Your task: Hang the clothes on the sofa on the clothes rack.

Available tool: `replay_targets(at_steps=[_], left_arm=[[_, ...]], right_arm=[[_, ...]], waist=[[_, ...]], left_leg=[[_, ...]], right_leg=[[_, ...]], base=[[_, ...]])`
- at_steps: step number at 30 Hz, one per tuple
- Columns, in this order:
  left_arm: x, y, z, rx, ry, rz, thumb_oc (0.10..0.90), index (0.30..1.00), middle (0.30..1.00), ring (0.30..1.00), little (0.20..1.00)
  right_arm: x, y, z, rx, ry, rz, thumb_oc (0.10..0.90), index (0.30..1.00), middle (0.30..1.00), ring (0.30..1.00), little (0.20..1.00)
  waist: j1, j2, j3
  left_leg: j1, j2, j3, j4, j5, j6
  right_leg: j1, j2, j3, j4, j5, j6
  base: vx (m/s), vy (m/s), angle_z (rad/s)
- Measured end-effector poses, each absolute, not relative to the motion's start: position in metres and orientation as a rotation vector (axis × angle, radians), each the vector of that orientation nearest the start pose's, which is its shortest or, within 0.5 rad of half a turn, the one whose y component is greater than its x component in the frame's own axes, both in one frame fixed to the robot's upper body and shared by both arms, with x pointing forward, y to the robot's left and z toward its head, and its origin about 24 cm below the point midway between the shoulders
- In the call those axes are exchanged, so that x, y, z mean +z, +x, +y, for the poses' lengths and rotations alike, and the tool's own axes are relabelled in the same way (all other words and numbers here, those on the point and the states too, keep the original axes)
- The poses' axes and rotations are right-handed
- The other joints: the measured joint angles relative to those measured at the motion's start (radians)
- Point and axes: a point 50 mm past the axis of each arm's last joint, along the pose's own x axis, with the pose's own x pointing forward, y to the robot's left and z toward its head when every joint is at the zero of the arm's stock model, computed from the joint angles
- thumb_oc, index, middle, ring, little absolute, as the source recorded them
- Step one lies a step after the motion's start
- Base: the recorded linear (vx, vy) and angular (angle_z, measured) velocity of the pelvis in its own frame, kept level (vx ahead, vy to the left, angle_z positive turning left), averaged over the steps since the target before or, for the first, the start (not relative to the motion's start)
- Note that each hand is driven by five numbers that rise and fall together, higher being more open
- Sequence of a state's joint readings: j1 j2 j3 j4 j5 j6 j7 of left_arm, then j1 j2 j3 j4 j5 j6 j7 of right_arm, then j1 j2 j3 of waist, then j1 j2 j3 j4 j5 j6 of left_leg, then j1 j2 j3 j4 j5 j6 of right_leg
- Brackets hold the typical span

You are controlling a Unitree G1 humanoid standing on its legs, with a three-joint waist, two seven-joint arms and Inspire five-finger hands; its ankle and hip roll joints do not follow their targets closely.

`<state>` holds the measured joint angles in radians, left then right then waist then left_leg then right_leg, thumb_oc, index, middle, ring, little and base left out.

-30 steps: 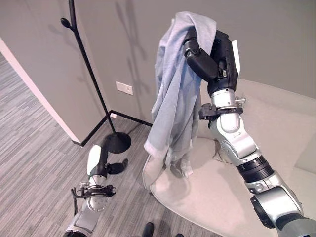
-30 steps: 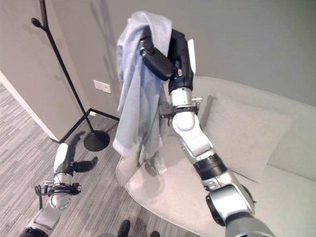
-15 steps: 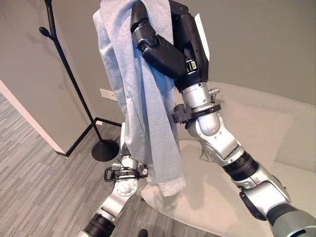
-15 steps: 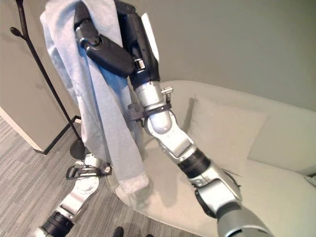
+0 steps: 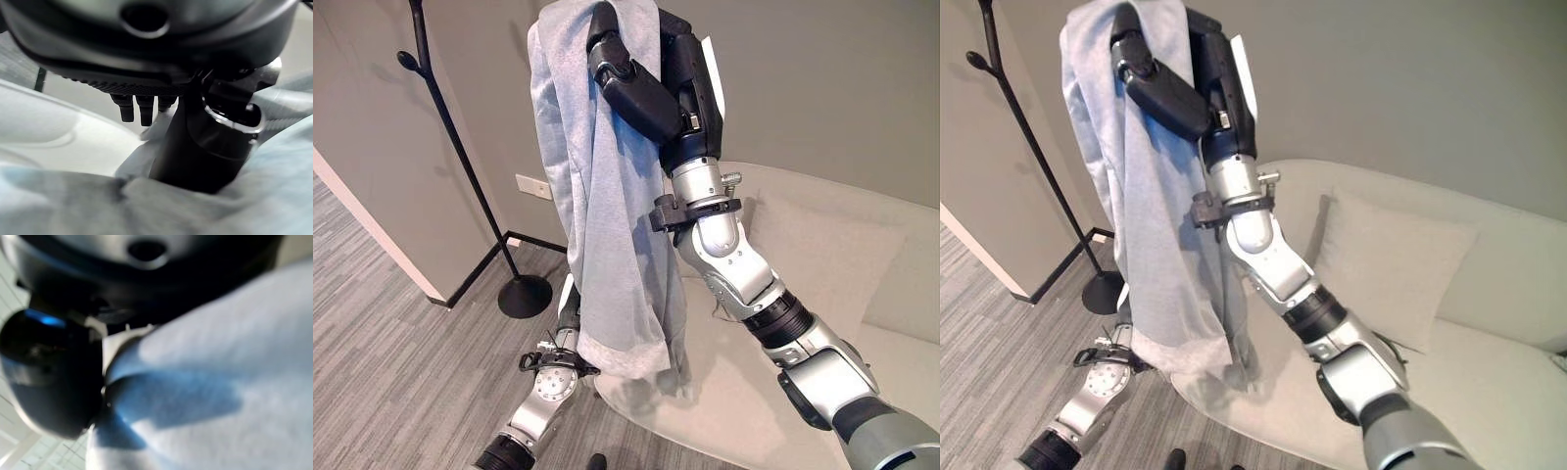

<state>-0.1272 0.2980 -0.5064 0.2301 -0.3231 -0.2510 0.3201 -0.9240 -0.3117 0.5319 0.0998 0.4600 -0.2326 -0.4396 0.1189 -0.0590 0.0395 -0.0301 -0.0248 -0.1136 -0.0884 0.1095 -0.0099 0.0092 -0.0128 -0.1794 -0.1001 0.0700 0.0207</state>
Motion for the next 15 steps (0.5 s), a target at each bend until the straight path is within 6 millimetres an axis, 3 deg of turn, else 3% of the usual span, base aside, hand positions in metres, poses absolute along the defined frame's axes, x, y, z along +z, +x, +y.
replay_targets(at_steps=[7,13,15], left_arm=[[0.014,0.249,0.098,-0.215,-0.036,0.034,0.8,0.9,0.9,0.9,0.9],[0.009,0.261,0.084,-0.261,0.011,0.069,0.8,0.9,0.9,0.9,0.9],[0.004,0.262,0.07,-0.313,0.036,0.099,0.8,0.9,0.9,0.9,0.9]], right_arm=[[0.268,0.317,-0.043,0.327,0.168,-0.753,0.4,0.3,0.3,0.3,0.3],[0.27,0.314,-0.04,0.339,0.242,-0.733,0.4,0.3,0.3,0.3,0.3],[0.276,0.306,-0.034,0.366,0.296,-0.764,0.4,0.3,0.3,0.3,0.3]], waist=[[-0.002,0.0,0.0],[-0.047,0.004,-0.002],[-0.061,0.009,-0.004]], left_leg=[[0.002,0.001,0.019,0.0,-0.002,0.002],[0.003,0.001,0.024,0.0,-0.002,0.002],[0.004,0.002,0.025,0.0,-0.002,0.002]], right_leg=[[-0.005,0.0,0.018,0.0,0.0,0.0],[-0.006,0.0,0.023,0.0,0.001,-0.001],[-0.007,0.0,0.025,0.0,0.002,-0.002]], base=[[0.0,0.006,-0.06],[0.0,0.001,-0.02],[0.01,0.004,-0.03]])
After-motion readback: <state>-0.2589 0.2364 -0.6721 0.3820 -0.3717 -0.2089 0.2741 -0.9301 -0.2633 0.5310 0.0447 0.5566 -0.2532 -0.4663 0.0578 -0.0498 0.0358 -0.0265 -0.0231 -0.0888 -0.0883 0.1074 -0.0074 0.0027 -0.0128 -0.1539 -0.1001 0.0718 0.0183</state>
